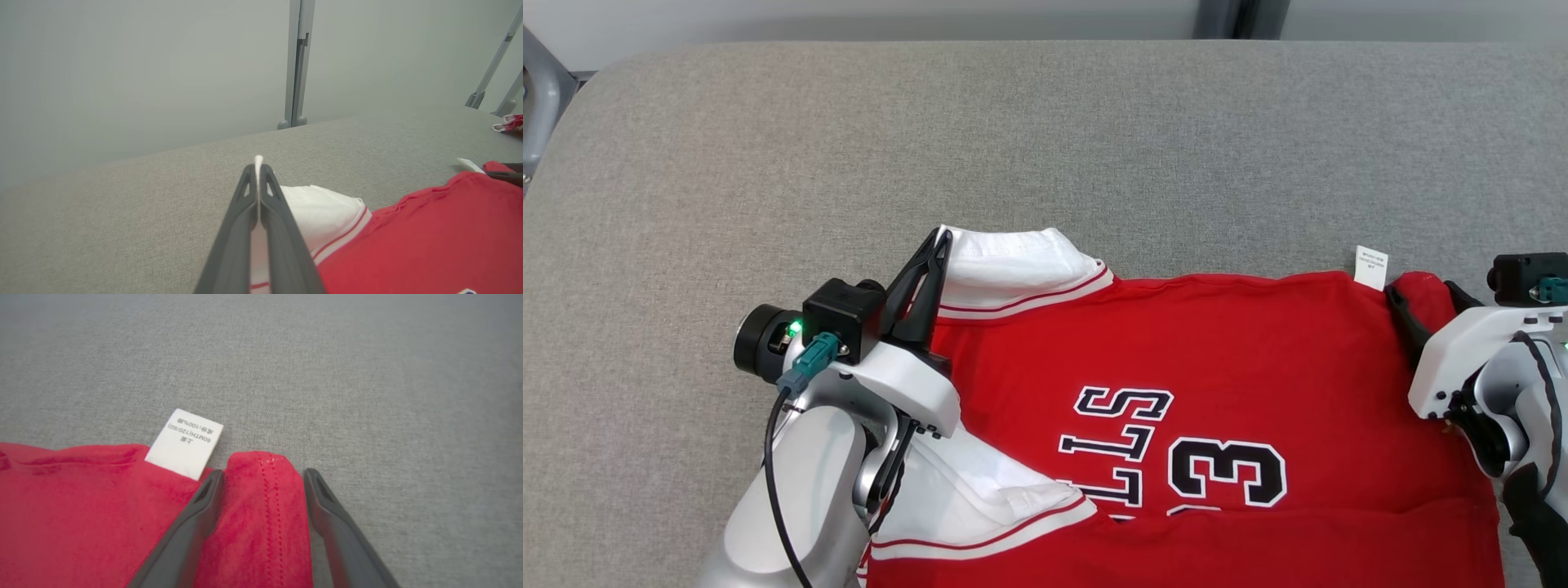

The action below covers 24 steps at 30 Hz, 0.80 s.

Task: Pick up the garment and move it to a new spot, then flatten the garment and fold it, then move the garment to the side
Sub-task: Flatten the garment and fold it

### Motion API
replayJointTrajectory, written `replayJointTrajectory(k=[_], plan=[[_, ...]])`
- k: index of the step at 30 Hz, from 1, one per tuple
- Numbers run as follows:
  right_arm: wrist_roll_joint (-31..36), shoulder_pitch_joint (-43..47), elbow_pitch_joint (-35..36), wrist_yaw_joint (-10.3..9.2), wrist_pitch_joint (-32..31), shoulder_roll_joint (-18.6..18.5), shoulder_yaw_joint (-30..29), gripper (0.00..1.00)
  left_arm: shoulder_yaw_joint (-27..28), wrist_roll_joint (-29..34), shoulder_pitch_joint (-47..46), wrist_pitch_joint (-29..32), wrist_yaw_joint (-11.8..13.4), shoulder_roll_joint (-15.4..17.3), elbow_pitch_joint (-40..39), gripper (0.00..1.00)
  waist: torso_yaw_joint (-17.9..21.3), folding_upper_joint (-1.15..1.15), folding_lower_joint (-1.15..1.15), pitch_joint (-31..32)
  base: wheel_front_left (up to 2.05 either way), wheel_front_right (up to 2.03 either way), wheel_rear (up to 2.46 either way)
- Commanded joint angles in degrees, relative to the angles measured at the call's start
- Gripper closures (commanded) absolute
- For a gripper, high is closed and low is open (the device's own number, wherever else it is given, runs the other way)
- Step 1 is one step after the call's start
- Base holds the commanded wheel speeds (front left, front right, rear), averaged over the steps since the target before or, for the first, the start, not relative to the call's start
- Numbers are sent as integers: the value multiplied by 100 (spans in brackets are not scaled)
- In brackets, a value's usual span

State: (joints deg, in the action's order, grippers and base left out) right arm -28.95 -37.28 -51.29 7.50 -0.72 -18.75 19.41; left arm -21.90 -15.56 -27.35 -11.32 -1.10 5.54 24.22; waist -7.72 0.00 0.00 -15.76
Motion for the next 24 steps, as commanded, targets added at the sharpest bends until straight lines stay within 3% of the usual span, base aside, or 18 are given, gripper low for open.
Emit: replayJointTrajectory(k=[1, 2, 3, 6, 7, 8, 9, 10, 24], plan=[[-100, -9, -103, -3, 18, -57, 143, 0, 1, -24, 50, 8, 28, 46, -46, 100, -2, 0, 0, 13, 0, 0, 0], [-140, -7, -137, -3, 51, -87, 212, 31, -5, -30, 69, 13, 36, 46, -53, 100, -5, 0, 0, 24, 0, 0, 0], [-186, -8, -171, -3, 91, -117, 268, 50, -11, -41, 85, 24, 49, 44, -61, 100, -11, 0, 0, 33, 0, 0, 0], [-327, -64, -269, -3, 203, -194, 404, 45, -39, -58, 113, 44, 58, 41, -89, 100, -38, 0, 0, 44, 0, 0, 0], [-371, -72, -286, -3, 241, -218, 460, 51, -47, -63, 116, 52, 54, 50, -100, 100, -47, 0, 0, 44, 0, 0, 0], [-407, -76, -298, -3, 287, -245, 513, 61, -50, -68, 121, 56, 52, 64, -108, 100, -56, 0, 0, 44, 0, 0, 0], [-437, -88, -314, -3, 333, -269, 571, 84, -53, -72, 125, 64, 53, 75, -113, 100, -64, 0, 0, 45, 0, 0, 0], [-450, -110, -330, -3, 409, -294, 631, 100, -55, -77, 138, 63, 58, 83, -123, 100, -72, 0, 0, 46, 0, 0, 0], [-364, -3, -431, -4, 1577, -294, 836, 100, 17, -260, 445, 48, 141, 190, -341, 100, -75, 0, 0, 357, 0, 0, 0]])
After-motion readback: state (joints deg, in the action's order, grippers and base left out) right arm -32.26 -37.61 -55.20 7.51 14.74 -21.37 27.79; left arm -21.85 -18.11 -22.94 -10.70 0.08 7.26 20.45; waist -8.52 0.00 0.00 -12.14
